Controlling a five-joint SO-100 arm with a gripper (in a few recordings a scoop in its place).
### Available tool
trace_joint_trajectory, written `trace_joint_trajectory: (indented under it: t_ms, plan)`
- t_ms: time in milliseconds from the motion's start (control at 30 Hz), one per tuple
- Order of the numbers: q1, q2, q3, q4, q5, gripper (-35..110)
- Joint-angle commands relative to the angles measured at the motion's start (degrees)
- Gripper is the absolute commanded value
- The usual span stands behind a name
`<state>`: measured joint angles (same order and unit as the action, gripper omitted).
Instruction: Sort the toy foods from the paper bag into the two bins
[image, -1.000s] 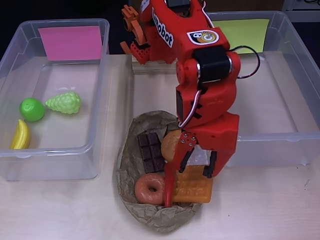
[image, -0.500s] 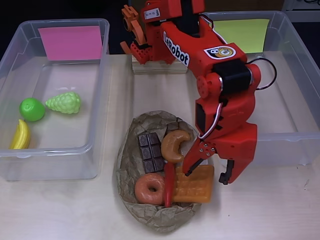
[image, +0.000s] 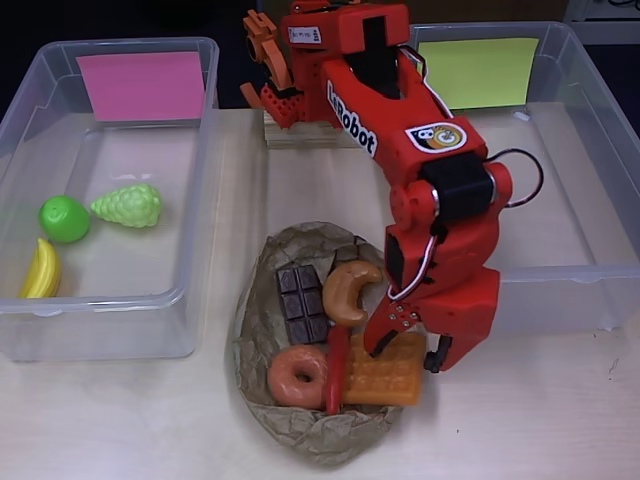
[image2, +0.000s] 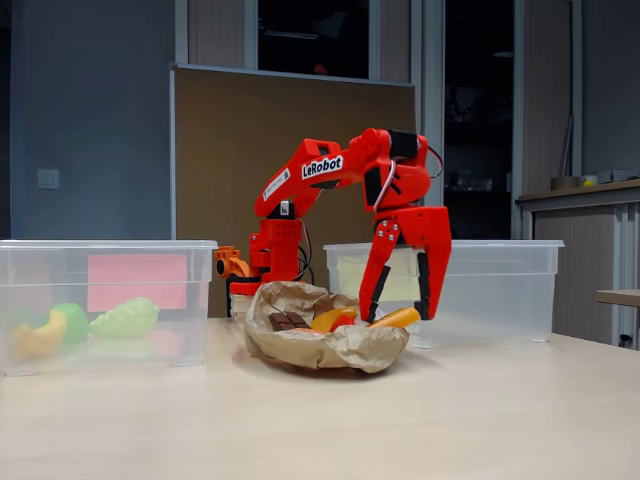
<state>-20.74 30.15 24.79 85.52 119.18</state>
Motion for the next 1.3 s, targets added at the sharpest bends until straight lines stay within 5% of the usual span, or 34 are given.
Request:
trace_joint_trajectory:
  t_ms: [0,167,1033,1267]
  plan:
    - [0.79,1.23,-1.67,1.49,-0.35,22]
    - [1.58,0.79,-2.64,3.52,-0.26,0]
    - [4.48,14.68,-2.29,16.88,-8.96,0]
    - [4.04,31.2,13.45,17.23,-9.58,0]
